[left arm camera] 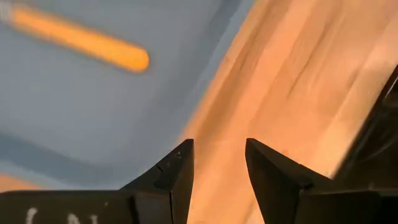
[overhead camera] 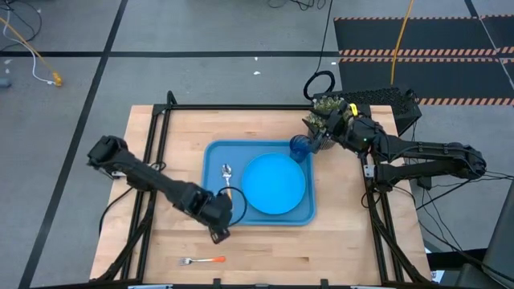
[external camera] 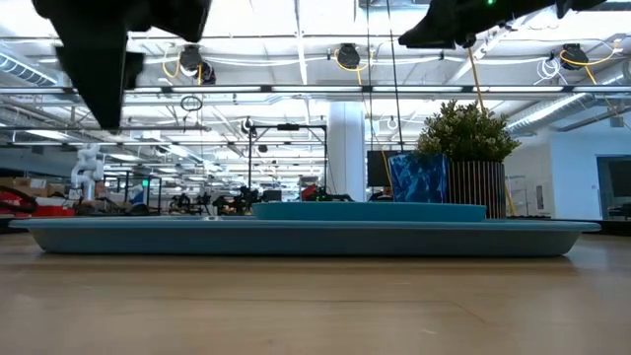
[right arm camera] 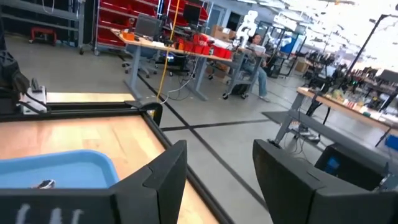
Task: Pick and place plate/cup/fork/spoon on tray
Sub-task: Put the orange fork on the blue tray to the left of the yellow spoon
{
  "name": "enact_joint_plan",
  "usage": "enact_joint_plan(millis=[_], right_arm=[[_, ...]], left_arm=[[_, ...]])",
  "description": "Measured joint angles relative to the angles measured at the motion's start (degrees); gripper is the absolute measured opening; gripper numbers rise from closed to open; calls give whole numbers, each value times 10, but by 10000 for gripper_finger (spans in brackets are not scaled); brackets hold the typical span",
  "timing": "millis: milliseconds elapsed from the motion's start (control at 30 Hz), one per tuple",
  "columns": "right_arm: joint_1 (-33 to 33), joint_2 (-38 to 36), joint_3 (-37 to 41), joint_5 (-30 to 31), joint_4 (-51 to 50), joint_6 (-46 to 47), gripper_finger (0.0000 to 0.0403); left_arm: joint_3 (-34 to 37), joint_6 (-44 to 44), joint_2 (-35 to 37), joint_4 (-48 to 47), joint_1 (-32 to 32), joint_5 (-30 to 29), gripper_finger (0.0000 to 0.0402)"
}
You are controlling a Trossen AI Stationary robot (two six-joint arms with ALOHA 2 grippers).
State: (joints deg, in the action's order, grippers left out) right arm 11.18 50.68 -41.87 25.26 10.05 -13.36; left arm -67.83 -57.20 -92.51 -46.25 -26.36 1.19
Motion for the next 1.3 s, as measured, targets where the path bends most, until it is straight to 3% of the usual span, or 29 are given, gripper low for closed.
enact_joint_plan(millis=[100, 300, 433, 667, 867, 1033, 1300], right_arm=[[0, 0, 0, 0, 6, -18, 176], [0, 0, 0, -3, -9, -43, 176], [0, 0, 0, -2, -31, -45, 176], [0, 0, 0, -1, -84, -40, 176], [0, 0, 0, -1, -119, -31, 176], [0, 0, 0, -1, -121, -24, 176], [0, 0, 0, -1, -116, -23, 176]], left_arm=[[0, -106, 0, 16, -42, -6, 147], [1, -170, -24, 19, -142, -13, 132], [1, -213, -61, 85, -183, -8, 103], [0, -267, -120, 196, -185, 57, 53], [0, -268, -123, 192, -182, 88, 27], [0, -269, -120, 193, -191, 124, 41], [0, -210, -121, 95, -218, 160, 130]])
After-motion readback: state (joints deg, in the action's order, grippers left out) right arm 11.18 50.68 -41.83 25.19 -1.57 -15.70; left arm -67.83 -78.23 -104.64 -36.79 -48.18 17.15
